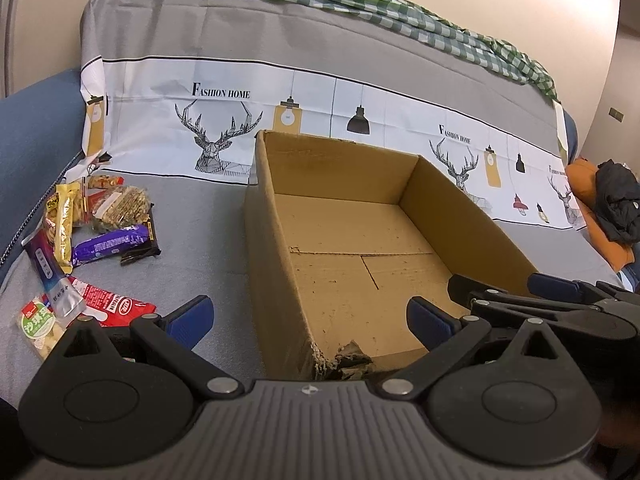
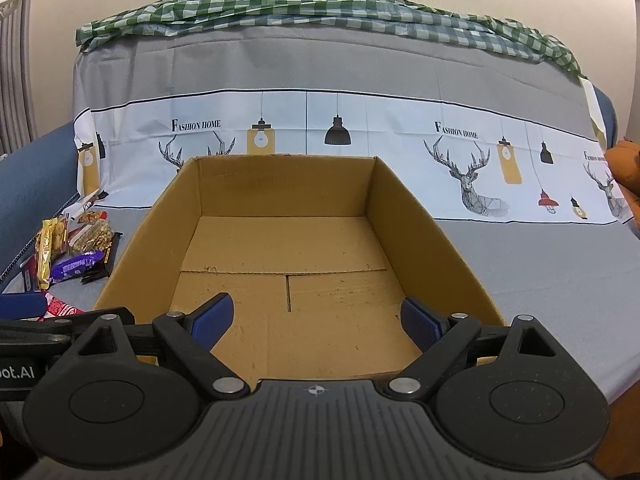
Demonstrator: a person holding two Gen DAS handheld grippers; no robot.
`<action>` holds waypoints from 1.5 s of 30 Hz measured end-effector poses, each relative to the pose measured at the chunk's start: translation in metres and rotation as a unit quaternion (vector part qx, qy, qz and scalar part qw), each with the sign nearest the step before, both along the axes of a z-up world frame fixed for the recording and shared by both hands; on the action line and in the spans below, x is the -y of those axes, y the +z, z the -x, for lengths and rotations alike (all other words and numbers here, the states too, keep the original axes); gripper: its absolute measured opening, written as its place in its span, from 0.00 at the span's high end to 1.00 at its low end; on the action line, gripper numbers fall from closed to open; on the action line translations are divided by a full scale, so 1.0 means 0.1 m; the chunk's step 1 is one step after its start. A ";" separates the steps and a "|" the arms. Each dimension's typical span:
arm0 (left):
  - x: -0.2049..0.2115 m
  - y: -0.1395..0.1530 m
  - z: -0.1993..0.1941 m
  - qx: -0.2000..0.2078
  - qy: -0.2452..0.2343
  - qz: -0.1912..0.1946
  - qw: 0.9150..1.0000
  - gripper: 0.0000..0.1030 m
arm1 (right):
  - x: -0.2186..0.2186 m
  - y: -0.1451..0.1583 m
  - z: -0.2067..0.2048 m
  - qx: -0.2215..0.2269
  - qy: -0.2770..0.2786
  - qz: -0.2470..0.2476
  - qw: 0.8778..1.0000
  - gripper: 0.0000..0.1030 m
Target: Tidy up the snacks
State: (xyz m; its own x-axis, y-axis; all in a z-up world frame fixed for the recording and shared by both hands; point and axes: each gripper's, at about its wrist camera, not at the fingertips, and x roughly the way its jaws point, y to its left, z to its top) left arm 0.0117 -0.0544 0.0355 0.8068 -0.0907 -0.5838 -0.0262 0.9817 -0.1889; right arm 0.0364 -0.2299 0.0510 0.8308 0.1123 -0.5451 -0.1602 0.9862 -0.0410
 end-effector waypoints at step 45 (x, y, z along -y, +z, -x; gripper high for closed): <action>-2.02 -0.66 -0.03 -0.125 0.335 0.127 0.925 0.10 | -1.09 -0.01 0.10 -0.001 0.147 -0.043 0.988 0.51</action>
State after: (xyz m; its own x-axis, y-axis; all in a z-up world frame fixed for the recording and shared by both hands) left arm 0.0142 0.1472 -0.0304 0.5738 0.2203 -0.7888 -0.6870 0.6538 -0.3172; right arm 0.0266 -0.1204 0.0504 0.7546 0.3955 -0.5236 -0.4407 0.8967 0.0421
